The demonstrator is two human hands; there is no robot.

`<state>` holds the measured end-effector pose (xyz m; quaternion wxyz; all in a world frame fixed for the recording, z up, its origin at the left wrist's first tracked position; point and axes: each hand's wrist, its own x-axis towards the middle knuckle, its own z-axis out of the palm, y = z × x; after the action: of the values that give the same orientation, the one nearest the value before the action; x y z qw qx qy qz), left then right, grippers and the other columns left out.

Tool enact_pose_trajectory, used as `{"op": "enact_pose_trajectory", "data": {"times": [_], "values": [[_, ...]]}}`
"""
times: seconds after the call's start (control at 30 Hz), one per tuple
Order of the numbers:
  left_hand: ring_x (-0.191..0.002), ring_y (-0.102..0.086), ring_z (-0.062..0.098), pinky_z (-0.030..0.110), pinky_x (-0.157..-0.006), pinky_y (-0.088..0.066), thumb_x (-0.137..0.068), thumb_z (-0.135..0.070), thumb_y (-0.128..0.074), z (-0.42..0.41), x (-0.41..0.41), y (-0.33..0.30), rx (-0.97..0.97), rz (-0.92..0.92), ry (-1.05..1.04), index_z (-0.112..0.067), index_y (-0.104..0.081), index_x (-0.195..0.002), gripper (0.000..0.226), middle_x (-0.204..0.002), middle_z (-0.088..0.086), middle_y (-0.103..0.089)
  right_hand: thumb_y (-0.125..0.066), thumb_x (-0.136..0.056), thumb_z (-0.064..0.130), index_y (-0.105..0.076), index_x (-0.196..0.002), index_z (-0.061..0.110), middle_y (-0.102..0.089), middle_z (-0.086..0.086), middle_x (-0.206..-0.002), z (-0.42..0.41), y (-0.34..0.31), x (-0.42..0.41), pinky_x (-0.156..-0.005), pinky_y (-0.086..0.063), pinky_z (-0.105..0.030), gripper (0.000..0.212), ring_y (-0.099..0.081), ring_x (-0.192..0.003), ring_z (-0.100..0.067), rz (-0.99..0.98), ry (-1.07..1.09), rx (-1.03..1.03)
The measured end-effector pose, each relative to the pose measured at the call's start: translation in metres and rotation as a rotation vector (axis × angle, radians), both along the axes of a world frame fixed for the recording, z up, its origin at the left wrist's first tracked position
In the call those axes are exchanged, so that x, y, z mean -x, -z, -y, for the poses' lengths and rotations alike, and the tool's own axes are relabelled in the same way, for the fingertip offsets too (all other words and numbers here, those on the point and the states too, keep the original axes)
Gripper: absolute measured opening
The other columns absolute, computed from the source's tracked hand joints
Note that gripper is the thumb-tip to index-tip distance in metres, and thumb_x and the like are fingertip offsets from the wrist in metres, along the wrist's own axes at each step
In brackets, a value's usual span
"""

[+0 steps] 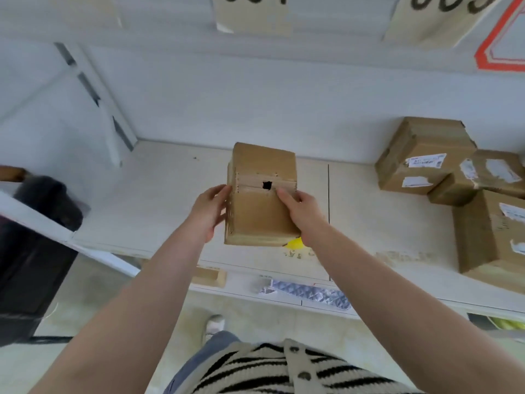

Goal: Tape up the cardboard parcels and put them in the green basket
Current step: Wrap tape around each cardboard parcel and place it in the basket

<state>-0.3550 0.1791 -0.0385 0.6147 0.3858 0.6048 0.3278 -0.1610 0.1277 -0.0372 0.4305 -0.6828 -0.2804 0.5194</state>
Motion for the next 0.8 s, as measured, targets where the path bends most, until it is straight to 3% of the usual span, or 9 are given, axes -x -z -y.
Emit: {"op": "enact_pose_trajectory", "data": {"times": [0.1, 0.23, 0.33, 0.47, 0.63, 0.7, 0.8], "values": [[-0.112, -0.060, 0.020, 0.043, -0.097, -0.050, -0.095, -0.065, -0.043, -0.016, 0.019, 0.004, 0.166, -0.082, 0.087, -0.020, -0.066, -0.114, 0.054, -0.119, 0.002, -0.067, -0.065, -0.089, 0.048, -0.063, -0.116, 0.019, -0.067, 0.004, -0.102, -0.018, 0.027, 0.038, -0.078, -0.051, -0.033, 0.040, -0.062, -0.092, -0.017, 0.072, 0.020, 0.018], [-0.132, -0.048, 0.024, 0.044, -0.112, -0.036, -0.086, -0.077, -0.042, -0.048, 0.051, 0.019, 0.276, -0.148, 0.193, -0.014, -0.050, -0.141, 0.085, -0.143, 0.006, -0.053, -0.064, -0.089, 0.046, -0.065, -0.113, 0.019, -0.069, 0.004, -0.099, -0.042, 0.055, 0.084, -0.069, -0.047, -0.027, 0.036, -0.063, -0.086, -0.016, 0.145, 0.047, 0.047], [-0.109, -0.060, 0.018, 0.030, -0.093, -0.048, -0.094, -0.057, -0.054, -0.062, 0.065, 0.032, 0.224, -0.144, 0.284, -0.010, -0.050, -0.138, 0.065, -0.136, 0.008, -0.059, -0.062, -0.089, 0.048, -0.063, -0.117, 0.019, -0.069, 0.000, -0.105, -0.055, 0.070, 0.107, -0.070, -0.048, -0.028, 0.040, -0.062, -0.090, -0.019, 0.199, 0.068, 0.087], [-0.117, -0.059, 0.026, 0.042, -0.102, -0.048, -0.098, -0.041, -0.056, -0.064, 0.064, 0.051, 0.204, -0.160, 0.327, -0.012, -0.051, -0.136, 0.049, -0.132, 0.009, -0.061, -0.057, -0.090, 0.055, -0.053, -0.115, 0.021, -0.059, 0.005, -0.096, -0.057, 0.076, 0.115, -0.068, -0.045, -0.030, 0.042, -0.055, -0.084, -0.019, 0.359, 0.071, 0.179], [-0.103, -0.061, 0.020, 0.026, -0.069, -0.049, -0.100, -0.038, -0.054, -0.056, 0.052, 0.058, 0.227, -0.095, 0.350, -0.013, -0.051, -0.135, 0.043, -0.129, 0.008, -0.062, -0.057, -0.091, 0.053, -0.051, -0.122, 0.017, -0.062, 0.001, -0.106, -0.045, 0.077, 0.100, -0.077, -0.050, -0.034, 0.049, -0.059, -0.093, -0.021, 0.425, 0.053, 0.211], [-0.104, -0.060, 0.020, 0.026, -0.074, -0.049, -0.101, -0.038, -0.052, -0.056, 0.051, 0.060, 0.213, -0.098, 0.365, -0.013, -0.049, -0.136, 0.043, -0.131, 0.008, -0.060, -0.055, -0.093, 0.051, -0.051, -0.131, 0.015, -0.062, -0.003, -0.118, -0.041, 0.074, 0.089, -0.087, -0.048, -0.034, 0.052, -0.059, -0.107, -0.023, 0.434, 0.089, 0.169], [-0.121, -0.054, 0.024, 0.036, -0.103, -0.043, -0.100, -0.040, -0.052, -0.059, 0.051, 0.060, 0.227, -0.127, 0.398, -0.015, -0.048, -0.139, 0.046, -0.137, 0.006, -0.056, -0.053, -0.097, 0.038, -0.054, -0.129, 0.011, -0.058, -0.007, -0.123, -0.025, 0.075, 0.063, -0.089, -0.041, -0.032, 0.042, -0.054, -0.116, -0.026, 0.594, 0.173, 0.117]]}}
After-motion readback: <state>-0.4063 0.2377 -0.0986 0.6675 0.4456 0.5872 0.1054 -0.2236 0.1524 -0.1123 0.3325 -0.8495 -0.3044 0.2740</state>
